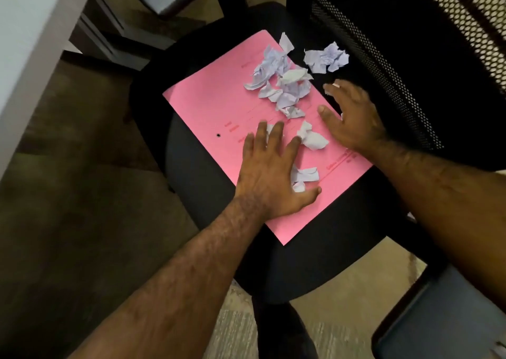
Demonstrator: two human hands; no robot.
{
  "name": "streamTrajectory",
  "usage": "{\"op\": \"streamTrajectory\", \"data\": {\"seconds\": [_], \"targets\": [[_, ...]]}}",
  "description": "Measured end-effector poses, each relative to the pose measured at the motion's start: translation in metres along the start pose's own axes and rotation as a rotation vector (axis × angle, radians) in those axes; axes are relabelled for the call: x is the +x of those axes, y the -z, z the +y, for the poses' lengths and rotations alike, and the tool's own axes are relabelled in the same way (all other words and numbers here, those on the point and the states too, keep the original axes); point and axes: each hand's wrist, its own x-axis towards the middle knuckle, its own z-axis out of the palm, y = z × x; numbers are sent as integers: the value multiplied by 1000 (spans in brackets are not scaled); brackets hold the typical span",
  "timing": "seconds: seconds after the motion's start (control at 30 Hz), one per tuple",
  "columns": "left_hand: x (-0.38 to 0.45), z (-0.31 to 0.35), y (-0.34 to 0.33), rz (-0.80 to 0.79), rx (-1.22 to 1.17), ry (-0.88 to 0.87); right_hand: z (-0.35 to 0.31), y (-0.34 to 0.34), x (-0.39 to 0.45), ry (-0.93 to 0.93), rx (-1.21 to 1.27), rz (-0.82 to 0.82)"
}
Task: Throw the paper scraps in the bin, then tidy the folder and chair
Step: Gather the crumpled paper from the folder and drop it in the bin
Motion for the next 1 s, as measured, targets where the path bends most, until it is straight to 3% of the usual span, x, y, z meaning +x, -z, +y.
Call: {"op": "streamTrajectory", "data": {"seconds": [0.1, 0.3, 0.53, 0.63, 0.73, 0.83, 1.0], "targets": [[-8, 0, -7, 11, 46, -11, -1, -9, -8, 36, -32, 114], [-11, -9, -7, 122, 115, -73, 7, -17, -21, -105, -204, 309], [7, -18, 1, 41, 149, -39, 16, -16, -8, -212, -133, 385], [14, -19, 4, -23, 118, 34, 20, -13, -4, -245, -39, 395], [18, -18, 8, 31, 50, 78, 16, -5, 0, -290, 78, 415], [18, -20, 8, 158, -59, 148, 1, 5, 9, -345, 239, 492], [12, -20, 21, 459, -363, 375, -43, 17, 17, -467, 710, 599]]}}
